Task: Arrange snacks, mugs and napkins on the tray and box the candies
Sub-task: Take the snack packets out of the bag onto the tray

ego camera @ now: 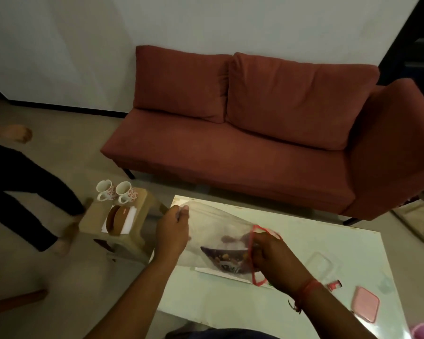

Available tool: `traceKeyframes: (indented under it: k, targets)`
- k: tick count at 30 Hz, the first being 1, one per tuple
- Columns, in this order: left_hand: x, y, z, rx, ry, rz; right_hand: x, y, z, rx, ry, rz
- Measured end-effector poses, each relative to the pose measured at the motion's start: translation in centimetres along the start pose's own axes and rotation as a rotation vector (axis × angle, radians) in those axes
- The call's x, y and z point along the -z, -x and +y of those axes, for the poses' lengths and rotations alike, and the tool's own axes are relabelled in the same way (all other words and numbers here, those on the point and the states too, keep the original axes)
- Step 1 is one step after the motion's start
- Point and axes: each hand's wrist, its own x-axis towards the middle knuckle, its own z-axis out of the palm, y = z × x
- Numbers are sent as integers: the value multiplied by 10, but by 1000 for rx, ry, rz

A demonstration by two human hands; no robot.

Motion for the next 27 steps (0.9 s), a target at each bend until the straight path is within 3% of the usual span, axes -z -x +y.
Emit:
traceKeyframes:
  k: [2, 5, 8, 14, 16, 22, 27]
  targets:
    - [6, -7, -7, 122, 49, 32, 1, 9, -5, -16, 43, 3]
    - [16, -6, -17, 222, 125, 59, 6, 23, 8, -39, -4, 145]
    - [19, 3, -25, 262, 155, 84, 18, 31, 22, -168, -254, 292]
    - [22, 19, -42, 321, 212, 123, 36, 30, 45, -346, -1009, 296]
    - [27, 22, -47, 334, 201, 151, 38, 28, 55, -379, -1156, 307]
    - [44, 33, -86, 420, 201, 205, 1, 0, 124, -550, -1259, 373]
    - [50, 49, -129, 574, 300, 211, -83, -40, 211, -871, -1142, 300]
